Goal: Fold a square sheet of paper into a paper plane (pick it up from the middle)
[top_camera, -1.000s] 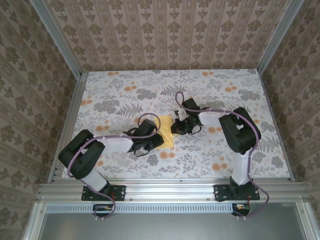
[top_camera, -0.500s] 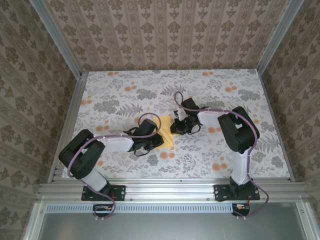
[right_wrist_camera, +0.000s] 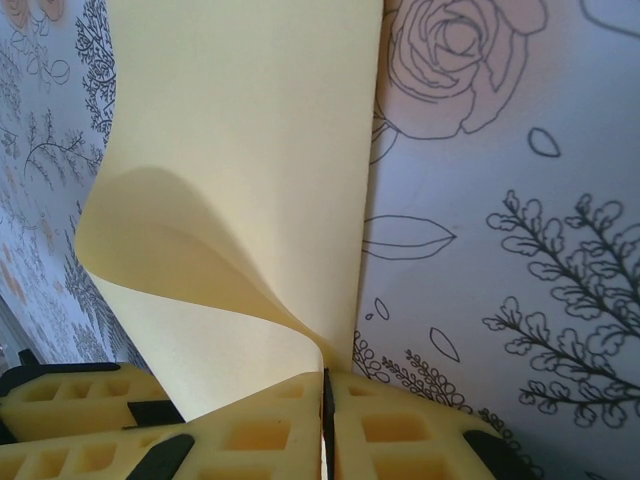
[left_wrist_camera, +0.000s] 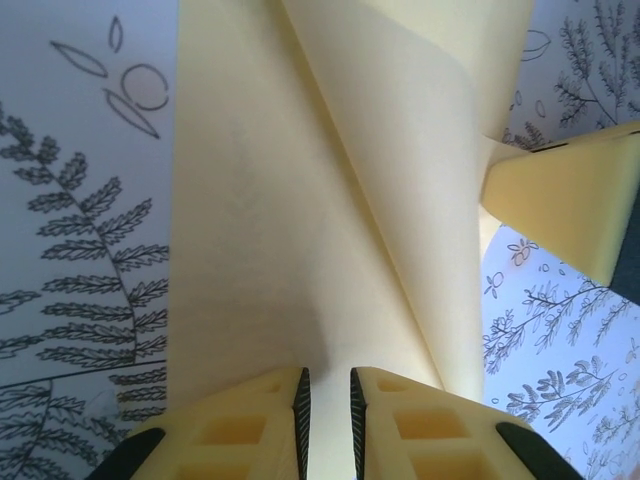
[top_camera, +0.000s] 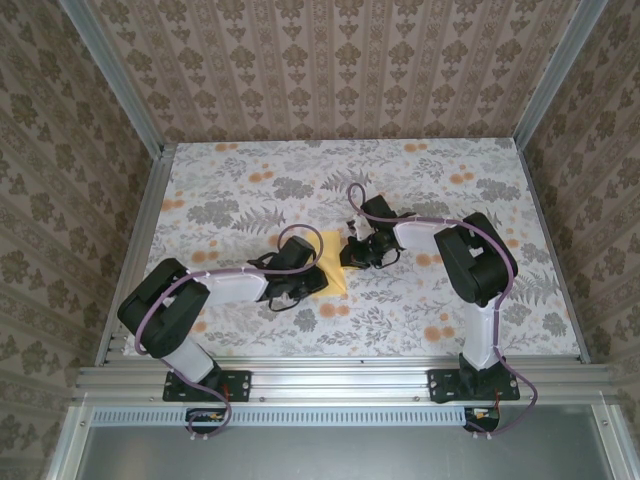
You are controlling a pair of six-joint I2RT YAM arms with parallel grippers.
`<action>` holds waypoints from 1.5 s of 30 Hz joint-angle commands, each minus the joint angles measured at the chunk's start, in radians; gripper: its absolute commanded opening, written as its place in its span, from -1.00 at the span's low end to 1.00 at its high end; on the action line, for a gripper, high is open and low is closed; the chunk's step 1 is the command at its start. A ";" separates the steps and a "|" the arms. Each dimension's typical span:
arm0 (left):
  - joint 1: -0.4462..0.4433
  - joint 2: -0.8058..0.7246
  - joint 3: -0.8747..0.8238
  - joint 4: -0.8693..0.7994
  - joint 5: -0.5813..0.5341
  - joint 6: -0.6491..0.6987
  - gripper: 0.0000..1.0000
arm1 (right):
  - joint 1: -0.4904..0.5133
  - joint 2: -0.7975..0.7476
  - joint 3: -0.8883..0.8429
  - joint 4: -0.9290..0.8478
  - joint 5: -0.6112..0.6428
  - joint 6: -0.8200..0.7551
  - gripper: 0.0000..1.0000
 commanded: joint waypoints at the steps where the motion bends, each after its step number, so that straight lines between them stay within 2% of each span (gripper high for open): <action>1: -0.007 -0.019 0.040 -0.008 -0.001 0.040 -0.56 | 0.019 0.010 -0.001 -0.067 0.073 0.013 -0.77; 7: -0.008 -0.045 0.031 0.122 0.032 0.029 -0.56 | 0.027 0.007 -0.005 -0.076 0.092 0.022 -0.77; 14: -0.008 0.002 0.023 0.232 0.051 0.001 -0.59 | 0.030 0.009 -0.010 -0.075 0.100 0.028 -0.78; 24: -0.008 0.084 0.060 0.192 0.044 -0.005 -0.67 | 0.030 0.009 -0.016 -0.068 0.091 0.033 -0.77; 45: -0.008 0.093 0.055 0.106 0.002 0.006 -0.69 | 0.030 0.027 -0.003 -0.062 0.079 0.032 -0.74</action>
